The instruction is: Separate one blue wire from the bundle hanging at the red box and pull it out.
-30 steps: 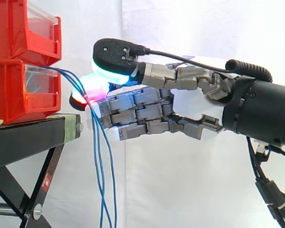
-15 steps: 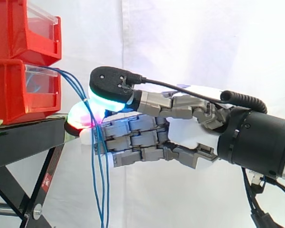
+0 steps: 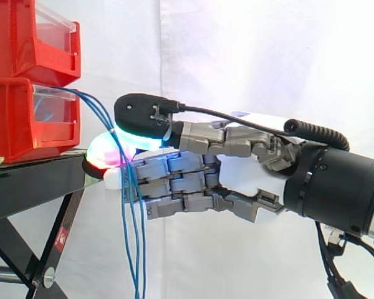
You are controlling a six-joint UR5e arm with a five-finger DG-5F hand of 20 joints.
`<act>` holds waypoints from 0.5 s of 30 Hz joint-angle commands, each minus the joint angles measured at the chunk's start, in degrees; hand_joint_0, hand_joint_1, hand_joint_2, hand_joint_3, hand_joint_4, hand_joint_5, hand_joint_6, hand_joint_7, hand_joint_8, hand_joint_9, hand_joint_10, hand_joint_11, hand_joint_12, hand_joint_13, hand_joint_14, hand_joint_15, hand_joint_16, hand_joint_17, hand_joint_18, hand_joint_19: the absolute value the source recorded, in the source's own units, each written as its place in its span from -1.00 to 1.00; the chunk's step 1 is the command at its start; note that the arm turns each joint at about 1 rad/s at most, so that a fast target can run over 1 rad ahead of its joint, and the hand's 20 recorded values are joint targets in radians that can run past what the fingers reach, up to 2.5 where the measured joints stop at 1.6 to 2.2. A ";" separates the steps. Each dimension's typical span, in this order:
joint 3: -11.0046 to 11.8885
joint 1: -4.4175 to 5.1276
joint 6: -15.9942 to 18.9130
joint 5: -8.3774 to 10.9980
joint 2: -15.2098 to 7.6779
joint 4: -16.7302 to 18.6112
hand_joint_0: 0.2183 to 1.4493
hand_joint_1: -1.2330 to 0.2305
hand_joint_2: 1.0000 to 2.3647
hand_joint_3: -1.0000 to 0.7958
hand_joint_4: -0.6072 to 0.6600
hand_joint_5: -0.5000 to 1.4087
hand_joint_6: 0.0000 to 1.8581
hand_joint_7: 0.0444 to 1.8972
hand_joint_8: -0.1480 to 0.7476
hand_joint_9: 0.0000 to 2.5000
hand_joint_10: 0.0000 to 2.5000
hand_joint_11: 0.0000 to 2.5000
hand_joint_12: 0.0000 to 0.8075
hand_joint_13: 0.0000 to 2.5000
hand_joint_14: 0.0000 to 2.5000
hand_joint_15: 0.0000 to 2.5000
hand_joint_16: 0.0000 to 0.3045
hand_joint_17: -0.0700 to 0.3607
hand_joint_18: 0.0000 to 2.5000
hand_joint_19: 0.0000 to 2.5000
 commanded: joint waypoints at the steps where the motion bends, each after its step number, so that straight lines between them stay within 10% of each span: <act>1: 0.03 -0.04 -0.03 0.00 0.02 -0.04 -0.36 -0.27 -0.98 -0.19 0.29 -0.69 -0.08 -0.10 0.07 -0.43 -0.99 -0.58 -0.02 -0.46 -0.99 -0.65 -0.67 -0.14 -0.48 -0.62; 15: 3.55 0.05 -0.03 0.09 0.02 -3.03 -0.34 -0.35 -0.97 -0.15 0.29 -0.70 -0.03 -0.11 0.08 -0.42 -0.99 -0.49 0.00 -0.44 -0.99 -0.63 -0.66 -0.14 -0.45 -0.62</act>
